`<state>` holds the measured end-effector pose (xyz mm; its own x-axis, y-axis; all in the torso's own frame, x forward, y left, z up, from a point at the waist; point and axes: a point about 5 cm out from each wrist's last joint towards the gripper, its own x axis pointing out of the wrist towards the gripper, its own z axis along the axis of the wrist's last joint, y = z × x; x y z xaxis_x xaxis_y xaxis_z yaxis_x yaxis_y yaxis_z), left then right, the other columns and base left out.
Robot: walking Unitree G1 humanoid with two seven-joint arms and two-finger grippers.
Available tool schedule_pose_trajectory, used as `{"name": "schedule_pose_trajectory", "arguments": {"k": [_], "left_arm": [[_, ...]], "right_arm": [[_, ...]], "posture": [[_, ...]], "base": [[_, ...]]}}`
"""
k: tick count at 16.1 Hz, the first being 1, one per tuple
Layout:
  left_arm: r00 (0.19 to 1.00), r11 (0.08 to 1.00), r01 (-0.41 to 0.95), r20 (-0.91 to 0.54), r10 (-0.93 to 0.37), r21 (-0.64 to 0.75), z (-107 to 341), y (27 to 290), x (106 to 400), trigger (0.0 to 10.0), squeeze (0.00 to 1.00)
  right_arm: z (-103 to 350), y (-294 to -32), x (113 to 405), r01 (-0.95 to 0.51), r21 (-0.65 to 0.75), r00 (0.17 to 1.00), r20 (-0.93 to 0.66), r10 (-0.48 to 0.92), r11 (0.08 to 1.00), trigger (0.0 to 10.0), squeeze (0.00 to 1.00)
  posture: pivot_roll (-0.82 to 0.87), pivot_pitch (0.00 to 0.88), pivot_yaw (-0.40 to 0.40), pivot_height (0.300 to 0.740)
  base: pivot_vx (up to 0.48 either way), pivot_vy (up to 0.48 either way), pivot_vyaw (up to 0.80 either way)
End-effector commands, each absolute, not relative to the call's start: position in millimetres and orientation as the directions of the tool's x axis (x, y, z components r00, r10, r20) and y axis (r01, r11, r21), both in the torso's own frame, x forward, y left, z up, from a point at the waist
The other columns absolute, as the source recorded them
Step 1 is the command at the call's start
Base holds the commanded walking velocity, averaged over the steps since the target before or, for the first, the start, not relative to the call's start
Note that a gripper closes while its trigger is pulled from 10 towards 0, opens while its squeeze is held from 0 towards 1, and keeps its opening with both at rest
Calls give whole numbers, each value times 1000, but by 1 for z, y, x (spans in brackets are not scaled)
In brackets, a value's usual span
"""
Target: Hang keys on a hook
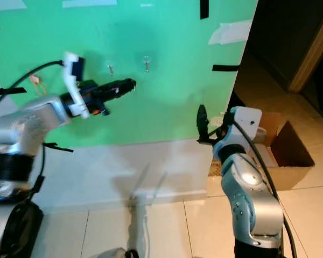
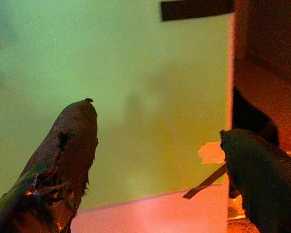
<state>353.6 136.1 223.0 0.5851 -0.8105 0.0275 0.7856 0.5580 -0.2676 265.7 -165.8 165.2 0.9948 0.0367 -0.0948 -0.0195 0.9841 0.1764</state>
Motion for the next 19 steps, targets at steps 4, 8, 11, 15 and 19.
{"name": "schedule_pose_trajectory", "arguments": {"k": [4,8,11,15,19], "left_arm": [[749,701,636,42,-661,-324,231,150,376,10000,0],[769,702,610,59,-637,-368,227,164,365,10000,0],[764,692,600,30,-645,-400,215,168,357,10000,0],[770,693,576,3,-638,-434,204,168,361,10000,0],[789,712,542,-22,-614,-446,196,174,361,10000,0]], "right_arm": [[161,-149,253,-112,147,984,-125,131,983,10000,0],[155,-141,244,-183,21,969,-162,184,983,10000,0],[156,-131,244,-228,-35,964,-147,220,973,10000,0],[168,-121,247,-286,-70,957,-61,282,956,10000,0],[173,-122,244,-284,-94,959,-27,283,954,10000,0]], "posture": [[-151,0,149,740],[-141,0,142,740],[-119,0,117,740],[-118,0,104,740],[-136,0,111,740]], "base": [[0,0,0],[0,0,0],[0,0,0],[0,0,0],[0,0,0]]}}
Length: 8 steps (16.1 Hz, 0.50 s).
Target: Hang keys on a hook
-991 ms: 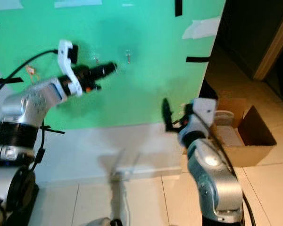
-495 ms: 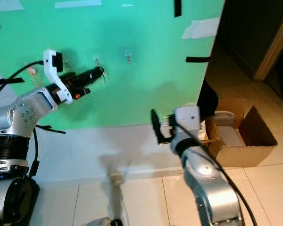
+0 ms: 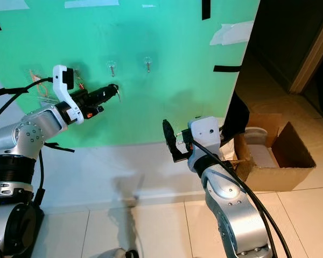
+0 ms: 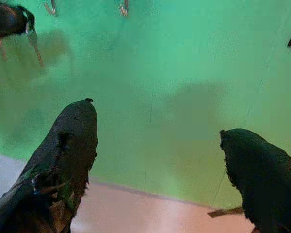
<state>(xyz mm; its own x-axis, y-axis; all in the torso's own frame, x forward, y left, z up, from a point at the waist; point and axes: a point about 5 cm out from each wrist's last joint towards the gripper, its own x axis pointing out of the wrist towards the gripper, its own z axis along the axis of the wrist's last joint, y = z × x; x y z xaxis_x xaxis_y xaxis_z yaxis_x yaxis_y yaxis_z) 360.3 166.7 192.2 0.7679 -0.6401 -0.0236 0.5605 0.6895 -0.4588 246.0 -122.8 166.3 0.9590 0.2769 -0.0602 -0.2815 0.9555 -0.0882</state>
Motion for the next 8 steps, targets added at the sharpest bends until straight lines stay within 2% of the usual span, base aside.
{"name": "schedule_pose_trajectory", "arguments": {"k": [1,8], "left_arm": [[789,711,546,-12,-614,-442,196,175,361,10000,0],[811,704,536,52,-583,-466,198,179,374,10000,0]], "right_arm": [[175,-122,243,-283,-86,959,-10,283,955,10000,0],[176,-117,245,-311,-103,950,10,313,945,10000,0]], "posture": [[-136,0,109,740],[-141,0,99,740]], "base": [[0,0,0],[0,0,0]]}}
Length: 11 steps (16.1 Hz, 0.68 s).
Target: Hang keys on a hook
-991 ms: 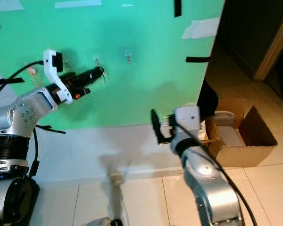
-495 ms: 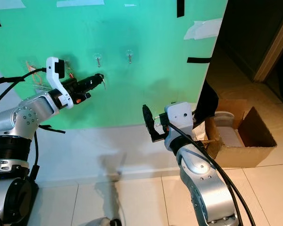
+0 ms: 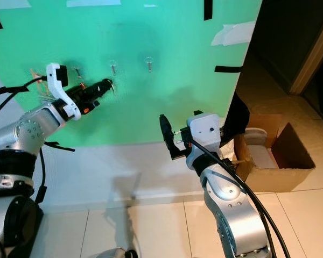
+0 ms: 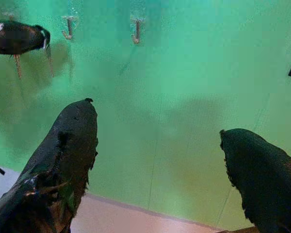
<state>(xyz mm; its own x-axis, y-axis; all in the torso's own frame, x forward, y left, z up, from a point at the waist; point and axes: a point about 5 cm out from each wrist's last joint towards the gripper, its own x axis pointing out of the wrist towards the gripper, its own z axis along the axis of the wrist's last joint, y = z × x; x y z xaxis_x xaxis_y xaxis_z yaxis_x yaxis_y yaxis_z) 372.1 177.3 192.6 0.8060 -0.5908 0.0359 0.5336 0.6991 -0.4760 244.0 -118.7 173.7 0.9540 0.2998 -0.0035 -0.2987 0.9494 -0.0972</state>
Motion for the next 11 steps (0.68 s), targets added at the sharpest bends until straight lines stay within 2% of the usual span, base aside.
{"name": "schedule_pose_trajectory", "arguments": {"k": [1,11], "left_arm": [[811,703,537,54,-583,-466,198,179,375,10000,0],[782,672,576,75,-618,-466,200,170,387,10000,0]], "right_arm": [[177,-117,245,-311,-104,949,12,314,945,10000,0],[176,-116,242,-320,-117,946,8,323,940,10000,0]], "posture": [[-142,0,99,740],[-153,0,97,740]], "base": [[0,0,0],[0,0,0]]}}
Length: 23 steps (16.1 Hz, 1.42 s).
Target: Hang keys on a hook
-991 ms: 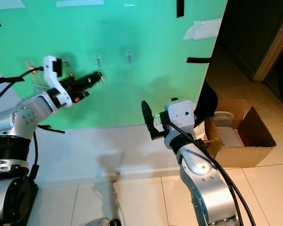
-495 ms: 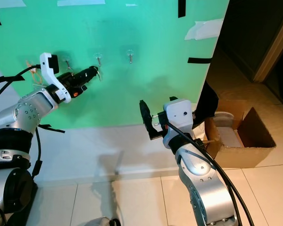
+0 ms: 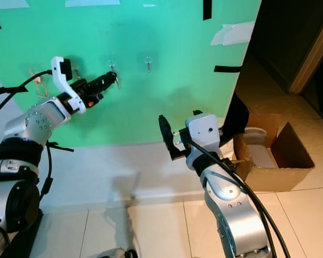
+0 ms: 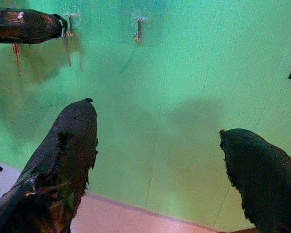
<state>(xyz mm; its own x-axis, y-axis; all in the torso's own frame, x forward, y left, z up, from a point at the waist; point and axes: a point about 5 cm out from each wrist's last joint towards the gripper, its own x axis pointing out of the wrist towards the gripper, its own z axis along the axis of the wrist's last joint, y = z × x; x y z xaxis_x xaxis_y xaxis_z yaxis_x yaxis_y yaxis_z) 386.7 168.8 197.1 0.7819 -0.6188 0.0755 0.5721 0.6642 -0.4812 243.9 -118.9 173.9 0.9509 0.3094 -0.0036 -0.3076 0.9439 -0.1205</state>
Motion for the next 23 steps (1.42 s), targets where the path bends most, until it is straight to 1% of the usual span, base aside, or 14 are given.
{"name": "schedule_pose_trajectory", "arguments": {"k": [1,6,9,13,16,19,21,22,23], "left_arm": [[784,673,576,80,-616,-464,201,170,389,10000,0],[809,699,546,72,-584,-462,202,171,394,10000,0],[853,747,482,53,-519,-458,201,177,399,10000,0],[876,776,439,22,-482,-453,198,180,401,10000,0],[880,787,424,-3,-476,-447,195,180,401,10000,0],[864,784,443,-27,-503,-436,189,178,399,10000,0],[827,731,515,36,-560,-447,190,176,395,10000,0],[823,722,521,44,-566,-455,190,176,394,10000,0],[840,748,486,6,-542,-453,185,179,394,10000,0]], "right_arm": [[176,-116,242,-319,-118,947,7,322,940,10000,0],[175,-116,242,-320,-119,947,6,323,940,10000,0],[175,-115,243,-323,-120,946,5,325,939,10000,0],[175,-115,243,-321,-120,946,4,324,939,10000,0],[175,-116,243,-319,-120,947,4,322,940,10000,0],[175,-116,243,-317,-121,948,3,320,941,10000,0],[175,-116,242,-312,-122,949,1,314,942,10000,0],[175,-117,242,-311,-122,950,0,314,943,10000,0],[174,-116,243,-311,-124,950,-3,313,942,10000,0]], "posture": [[-153,0,98,740],[-154,0,99,740],[-154,0,98,740],[-155,0,101,740],[-155,0,102,740],[-156,0,107,740],[-155,0,106,740],[-155,0,106,740],[-155,0,106,740]], "base": [[0,0,0],[0,0,0],[0,0,0],[0,0,0],[0,0,0],[0,0,0],[0,0,0],[0,0,0],[0,0,0]]}}
